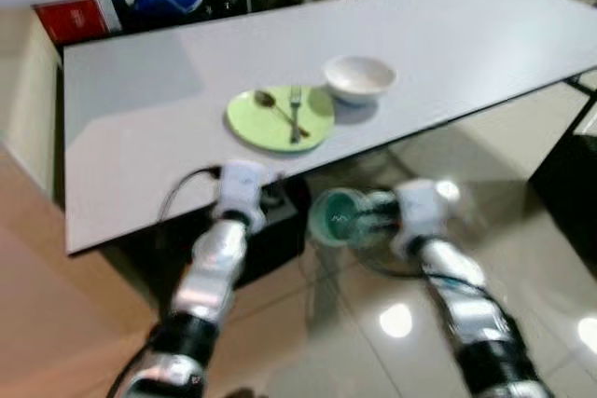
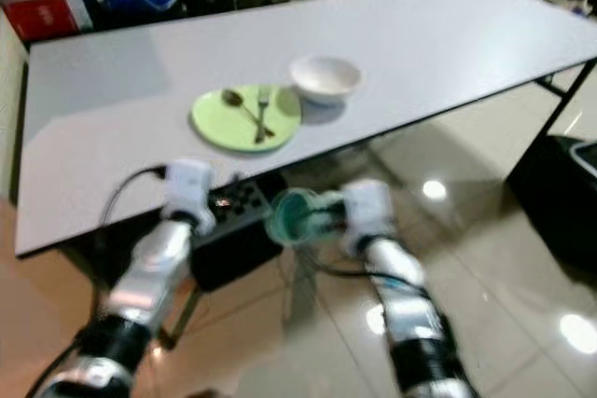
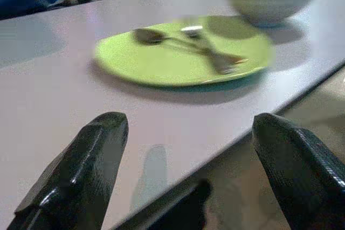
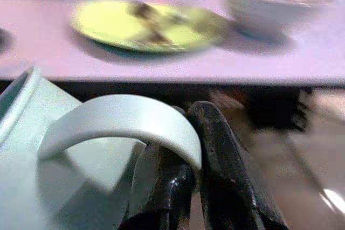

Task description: Setting the table

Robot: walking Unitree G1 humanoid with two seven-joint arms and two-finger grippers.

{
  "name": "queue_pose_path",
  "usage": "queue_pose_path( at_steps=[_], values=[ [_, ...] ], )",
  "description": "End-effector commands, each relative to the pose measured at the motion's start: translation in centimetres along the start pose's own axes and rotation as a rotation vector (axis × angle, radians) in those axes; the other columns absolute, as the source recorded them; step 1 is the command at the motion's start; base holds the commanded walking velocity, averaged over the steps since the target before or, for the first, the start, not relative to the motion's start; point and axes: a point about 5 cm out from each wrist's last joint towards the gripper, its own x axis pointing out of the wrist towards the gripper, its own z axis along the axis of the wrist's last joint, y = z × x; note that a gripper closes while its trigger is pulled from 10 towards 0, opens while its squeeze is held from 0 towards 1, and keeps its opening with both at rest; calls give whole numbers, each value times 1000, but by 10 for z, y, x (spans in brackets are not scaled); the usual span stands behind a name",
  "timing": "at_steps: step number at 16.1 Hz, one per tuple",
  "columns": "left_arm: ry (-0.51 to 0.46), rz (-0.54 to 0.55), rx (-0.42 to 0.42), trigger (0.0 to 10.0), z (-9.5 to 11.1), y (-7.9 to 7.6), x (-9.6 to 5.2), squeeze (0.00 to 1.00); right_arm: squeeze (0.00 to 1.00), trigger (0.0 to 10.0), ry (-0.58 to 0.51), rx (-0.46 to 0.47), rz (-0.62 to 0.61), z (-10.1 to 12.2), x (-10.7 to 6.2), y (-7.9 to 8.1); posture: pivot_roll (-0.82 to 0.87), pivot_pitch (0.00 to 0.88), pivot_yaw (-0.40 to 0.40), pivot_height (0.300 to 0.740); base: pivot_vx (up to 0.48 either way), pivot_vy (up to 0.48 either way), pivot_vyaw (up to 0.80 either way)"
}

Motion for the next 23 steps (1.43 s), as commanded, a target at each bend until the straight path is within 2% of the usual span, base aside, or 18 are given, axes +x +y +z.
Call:
queue_pose_path(
  at_steps=[1, 3, 6, 8, 13, 15, 21, 23],
  values=[
    [-20, -13, 0, 10000, 4, -6, 1, 0, 0, 10000, -53, -34, 28, 18, 6, -2, -29, 0, 24, 740, 0, 0, 0],
    [-19, -13, 2, 10000, 4, -7, 2, 0, 0, 10000, -89, -34, 94, 32, 16, 3, -25, 0, 19, 740, 0, 0, 0],
    [-16, -8, -6, 10000, 3, -7, 2, 0, 0, 10000, -69, -5, 64, 30, 19, -2, -15, 0, 11, 740, 0, 0, 0],
    [-23, 4, 17, 10000, 4, -6, 2, 0, 0, 10000, -33, 21, 38, 21, 17, -5, -16, 0, 11, 740, 0, 0, 0],
    [-38, 14, -27, 10000, 6, -9, 2, 0, 0, 10000, 18, 49, -2, 4, 9, -9, -19, 0, 7, 740, 0, 0, 0],
    [-34, 13, 7, 10000, 5, -10, 2, 0, 0, 10000, 26, 52, -16, 1, 5, -11, -23, 0, 6, 740, 0, 0, 0],
    [-38, 23, -19, 10000, 5, -11, 1, 0, 0, 10000, 53, 55, -41, -8, -4, -16, -29, 0, -1, 740, 438, 0, 0],
    [-36, 21, -30, 10000, 5, -12, 1, 0, 0, 10000, 62, 59, -40, -9, -4, -17, -29, 0, -4, 740, 0, 0, 0]
  ],
)
